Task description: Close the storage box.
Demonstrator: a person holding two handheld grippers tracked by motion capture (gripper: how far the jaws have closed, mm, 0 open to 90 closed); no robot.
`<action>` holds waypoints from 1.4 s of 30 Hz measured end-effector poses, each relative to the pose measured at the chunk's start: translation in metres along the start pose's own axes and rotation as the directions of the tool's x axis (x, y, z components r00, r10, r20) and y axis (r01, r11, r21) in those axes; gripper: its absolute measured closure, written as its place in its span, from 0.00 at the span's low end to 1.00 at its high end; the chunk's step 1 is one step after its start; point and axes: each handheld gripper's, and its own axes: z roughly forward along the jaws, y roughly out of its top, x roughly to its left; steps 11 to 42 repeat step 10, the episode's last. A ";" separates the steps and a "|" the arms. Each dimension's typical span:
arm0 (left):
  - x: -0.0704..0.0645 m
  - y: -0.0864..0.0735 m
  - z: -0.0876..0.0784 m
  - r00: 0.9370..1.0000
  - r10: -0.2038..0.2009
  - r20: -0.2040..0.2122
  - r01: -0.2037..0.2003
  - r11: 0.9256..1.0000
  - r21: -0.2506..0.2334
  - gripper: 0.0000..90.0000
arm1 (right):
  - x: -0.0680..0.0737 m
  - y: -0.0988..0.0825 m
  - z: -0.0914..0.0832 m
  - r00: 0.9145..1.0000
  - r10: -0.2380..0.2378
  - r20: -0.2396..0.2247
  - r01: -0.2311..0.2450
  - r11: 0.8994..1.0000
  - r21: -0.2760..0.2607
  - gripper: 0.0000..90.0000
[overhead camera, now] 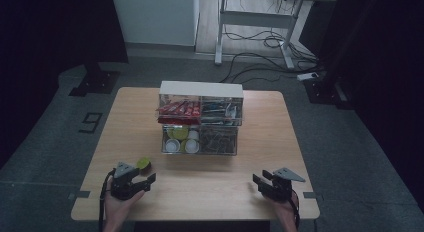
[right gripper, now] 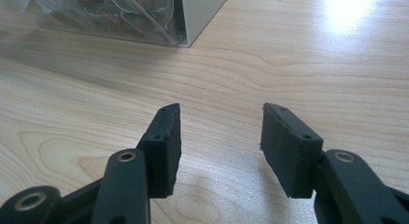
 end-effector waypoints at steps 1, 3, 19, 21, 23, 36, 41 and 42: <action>0.000 0.000 0.000 1.000 0.000 0.001 0.000 1.000 0.001 0.31 | 0.000 0.000 0.000 1.000 0.000 0.000 0.000 1.000 0.000 0.54; 0.000 0.000 0.001 1.000 0.000 0.002 0.000 1.000 0.002 0.32 | 0.000 0.000 0.001 1.000 0.001 0.000 -0.001 1.000 0.001 0.54; -0.001 0.000 0.002 1.000 0.005 0.006 -0.005 1.000 0.009 0.31 | 0.000 0.001 0.002 1.000 0.000 -0.002 0.000 1.000 0.000 0.52; -0.001 0.000 0.002 1.000 0.005 0.006 -0.005 1.000 0.009 0.31 | 0.000 0.001 0.002 1.000 0.000 -0.002 0.000 1.000 0.000 0.52; -0.001 0.000 0.002 1.000 0.005 0.006 -0.005 1.000 0.009 0.31 | 0.000 0.001 0.002 1.000 0.000 -0.002 0.000 1.000 0.000 0.52; -0.001 0.000 0.002 1.000 0.005 0.006 -0.005 1.000 0.009 0.31 | 0.000 0.001 0.002 1.000 0.000 -0.002 0.000 1.000 0.000 0.52; -0.001 0.000 0.002 1.000 0.005 0.006 -0.005 1.000 0.009 0.31 | 0.000 0.001 0.002 1.000 0.000 -0.002 0.000 1.000 0.000 0.52; -0.001 0.000 0.002 1.000 0.005 0.006 -0.005 1.000 0.009 0.31 | 0.000 0.001 0.002 1.000 0.000 -0.002 0.000 1.000 0.000 0.52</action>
